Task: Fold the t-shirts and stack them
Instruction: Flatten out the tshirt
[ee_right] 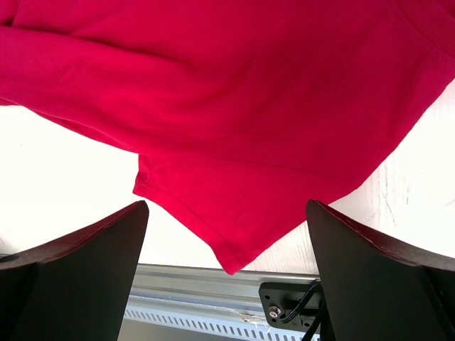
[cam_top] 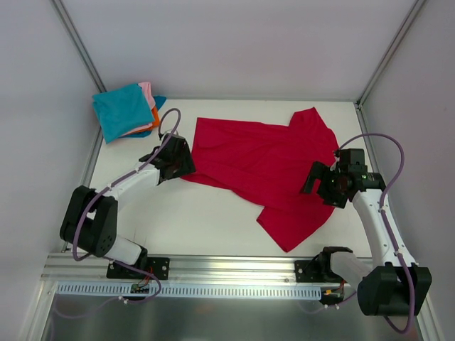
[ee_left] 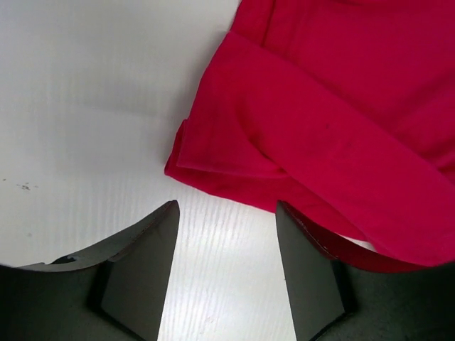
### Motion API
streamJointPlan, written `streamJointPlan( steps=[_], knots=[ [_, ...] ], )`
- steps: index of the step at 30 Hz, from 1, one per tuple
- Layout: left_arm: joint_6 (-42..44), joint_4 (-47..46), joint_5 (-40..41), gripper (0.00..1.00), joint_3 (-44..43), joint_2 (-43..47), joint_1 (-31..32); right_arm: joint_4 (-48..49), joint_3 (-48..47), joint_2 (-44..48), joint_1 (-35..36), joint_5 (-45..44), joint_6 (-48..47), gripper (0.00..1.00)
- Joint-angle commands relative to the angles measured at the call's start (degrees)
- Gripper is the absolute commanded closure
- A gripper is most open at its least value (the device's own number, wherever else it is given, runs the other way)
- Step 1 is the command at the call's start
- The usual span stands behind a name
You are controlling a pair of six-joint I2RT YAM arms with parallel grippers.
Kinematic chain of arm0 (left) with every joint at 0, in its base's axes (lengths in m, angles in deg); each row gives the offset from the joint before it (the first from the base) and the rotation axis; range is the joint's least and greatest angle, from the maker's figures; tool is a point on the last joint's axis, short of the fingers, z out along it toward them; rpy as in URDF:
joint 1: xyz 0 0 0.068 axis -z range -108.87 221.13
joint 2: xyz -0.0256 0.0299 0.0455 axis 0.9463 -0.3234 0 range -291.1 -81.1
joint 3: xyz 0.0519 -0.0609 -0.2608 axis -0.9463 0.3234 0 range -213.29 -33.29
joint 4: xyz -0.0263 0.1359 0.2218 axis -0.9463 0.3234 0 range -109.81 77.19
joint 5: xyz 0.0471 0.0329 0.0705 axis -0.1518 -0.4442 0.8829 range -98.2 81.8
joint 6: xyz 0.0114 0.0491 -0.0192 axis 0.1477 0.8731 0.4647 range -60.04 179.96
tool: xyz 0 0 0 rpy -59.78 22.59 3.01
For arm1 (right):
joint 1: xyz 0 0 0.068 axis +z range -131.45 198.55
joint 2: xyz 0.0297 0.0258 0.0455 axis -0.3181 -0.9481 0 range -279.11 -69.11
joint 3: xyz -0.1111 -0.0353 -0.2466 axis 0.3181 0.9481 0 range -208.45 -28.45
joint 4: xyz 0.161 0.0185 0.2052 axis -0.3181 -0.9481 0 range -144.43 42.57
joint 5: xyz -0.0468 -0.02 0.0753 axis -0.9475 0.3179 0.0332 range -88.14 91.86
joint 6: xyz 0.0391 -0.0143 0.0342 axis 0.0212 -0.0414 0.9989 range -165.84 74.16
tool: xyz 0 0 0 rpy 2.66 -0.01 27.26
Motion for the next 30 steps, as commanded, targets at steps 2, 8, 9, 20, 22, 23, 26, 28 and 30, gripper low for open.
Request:
streamJointPlan(
  steps=[2,8,9,20,22,23,26,28,30],
  knots=[
    [0.6,-2.55,0.26,0.43,-1.13,-2.67,-0.53,-0.11,0.56,0.23,0.56,0.49,-0.95,0.0],
    [1.39,-1.58,1.75,0.41,-2.28,-6.01,-0.53,-0.28,0.3,-0.04,0.65,0.4,-0.95,0.0],
    [1.39,-1.4,2.01,0.41,-2.37,-6.36,-0.53,-0.2,0.3,-0.13,0.57,0.4,-0.95,0.0],
    [2.53,-2.81,4.39,0.43,-2.89,-8.65,-0.62,-0.28,0.47,-0.3,0.83,0.14,-0.95,0.0],
    [2.71,-2.98,5.0,0.44,-3.16,-8.74,-0.61,-0.2,0.39,-0.48,0.83,0.05,-0.87,0.01],
    [2.8,-2.81,5.35,0.45,-3.33,-8.82,-0.53,-0.28,0.47,-0.48,0.83,0.05,-0.95,0.01],
    [3.06,-2.98,6.06,0.51,-3.68,-8.91,-0.61,-0.28,0.38,-0.57,0.83,-0.04,-0.95,0.01],
    [3.5,-2.98,6.32,0.55,-4.3,-9.35,-0.61,-0.28,0.38,-0.65,0.83,-0.04,-0.95,0.0],
    [3.77,-2.81,6.41,0.66,-4.74,-9.7,-0.53,-0.28,0.38,-0.74,1.0,-0.13,-0.95,0.01]
  ],
)
